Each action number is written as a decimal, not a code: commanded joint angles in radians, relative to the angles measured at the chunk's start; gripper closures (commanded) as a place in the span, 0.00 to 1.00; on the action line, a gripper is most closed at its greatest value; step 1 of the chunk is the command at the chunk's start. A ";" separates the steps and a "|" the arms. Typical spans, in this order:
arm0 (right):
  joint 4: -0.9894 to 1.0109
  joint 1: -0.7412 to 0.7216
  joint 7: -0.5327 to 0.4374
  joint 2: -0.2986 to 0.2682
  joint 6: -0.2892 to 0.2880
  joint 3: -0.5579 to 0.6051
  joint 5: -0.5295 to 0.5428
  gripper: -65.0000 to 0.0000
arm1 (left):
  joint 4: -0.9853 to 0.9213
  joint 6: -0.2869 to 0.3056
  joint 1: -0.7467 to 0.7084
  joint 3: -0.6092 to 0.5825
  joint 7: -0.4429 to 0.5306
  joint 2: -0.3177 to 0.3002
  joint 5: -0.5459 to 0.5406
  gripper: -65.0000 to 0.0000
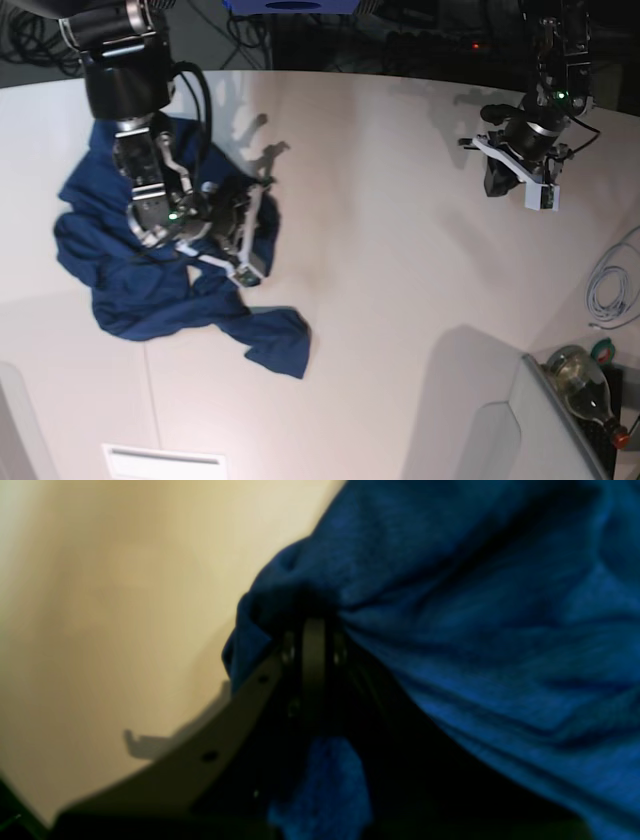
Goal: Layout the t-shirt on the table in an organized manner, then fold the t-shirt properly
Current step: 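Grasp the shirt edge with the right gripper and spread it out, then grasp the shirt with both grippers, lift and stretch it apart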
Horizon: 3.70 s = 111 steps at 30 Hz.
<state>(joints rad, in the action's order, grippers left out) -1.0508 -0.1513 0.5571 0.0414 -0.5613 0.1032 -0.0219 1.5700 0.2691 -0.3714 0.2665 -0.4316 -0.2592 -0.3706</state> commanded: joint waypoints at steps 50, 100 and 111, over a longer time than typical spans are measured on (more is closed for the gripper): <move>-0.823 0.143 0.291 -0.136 -0.015 -0.322 0.001 1.00 | 0.020 0.005 0.005 -0.062 0.023 0.014 0.109 1.00; -0.942 0.184 0.380 -0.079 -0.018 -0.382 0.003 1.00 | 0.068 -0.139 0.487 -0.485 -0.080 0.087 0.107 1.00; -0.975 0.177 0.378 -0.051 -0.021 -0.374 0.003 1.00 | 0.416 -0.279 0.321 -0.373 -0.074 0.065 0.109 1.00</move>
<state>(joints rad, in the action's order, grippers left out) -2.0075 0.0372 0.9466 -0.0021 -0.5842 -0.2665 -0.0074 1.9697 -0.0010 -0.0612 -0.1112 -0.5327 -0.1902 -0.2684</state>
